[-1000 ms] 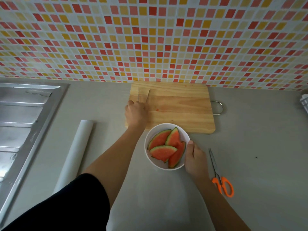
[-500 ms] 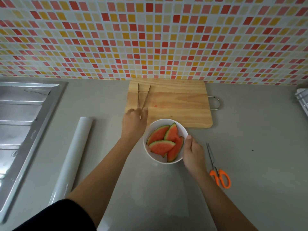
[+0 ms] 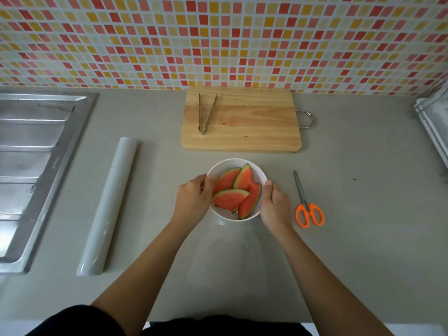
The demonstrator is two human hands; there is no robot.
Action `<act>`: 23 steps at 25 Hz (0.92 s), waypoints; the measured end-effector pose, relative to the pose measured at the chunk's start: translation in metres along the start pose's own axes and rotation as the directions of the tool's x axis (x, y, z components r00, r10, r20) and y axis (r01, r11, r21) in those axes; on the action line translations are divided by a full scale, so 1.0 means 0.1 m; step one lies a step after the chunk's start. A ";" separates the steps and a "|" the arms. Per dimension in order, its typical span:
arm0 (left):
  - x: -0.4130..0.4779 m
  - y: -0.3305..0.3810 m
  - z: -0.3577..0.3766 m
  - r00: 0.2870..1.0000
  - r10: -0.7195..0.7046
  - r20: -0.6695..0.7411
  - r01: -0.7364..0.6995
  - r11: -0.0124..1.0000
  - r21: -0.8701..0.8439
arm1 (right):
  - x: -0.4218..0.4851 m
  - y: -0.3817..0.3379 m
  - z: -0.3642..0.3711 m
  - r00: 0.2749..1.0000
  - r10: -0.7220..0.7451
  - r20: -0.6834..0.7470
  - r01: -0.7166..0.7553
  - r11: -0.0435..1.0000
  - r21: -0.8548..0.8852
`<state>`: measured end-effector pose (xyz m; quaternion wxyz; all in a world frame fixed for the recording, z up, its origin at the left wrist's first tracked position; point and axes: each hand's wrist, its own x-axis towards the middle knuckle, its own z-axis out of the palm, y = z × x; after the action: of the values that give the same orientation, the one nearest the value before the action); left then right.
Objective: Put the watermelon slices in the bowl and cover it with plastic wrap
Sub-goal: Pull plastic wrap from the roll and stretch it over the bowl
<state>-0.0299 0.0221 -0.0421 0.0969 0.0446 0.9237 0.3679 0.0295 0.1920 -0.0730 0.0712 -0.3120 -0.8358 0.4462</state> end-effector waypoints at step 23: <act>-0.26 -1.51 -1.65 0.895 -0.276 -0.351 0.240 0.960 -0.142 | -1.04 -0.34 1.25 0.633 -0.438 0.638 0.748 0.560 -0.357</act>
<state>-0.0411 -0.2019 -0.0245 -0.0278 -0.1527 0.9047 0.3968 0.0471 0.0295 -0.1029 -0.0880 0.1161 -0.9748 0.1693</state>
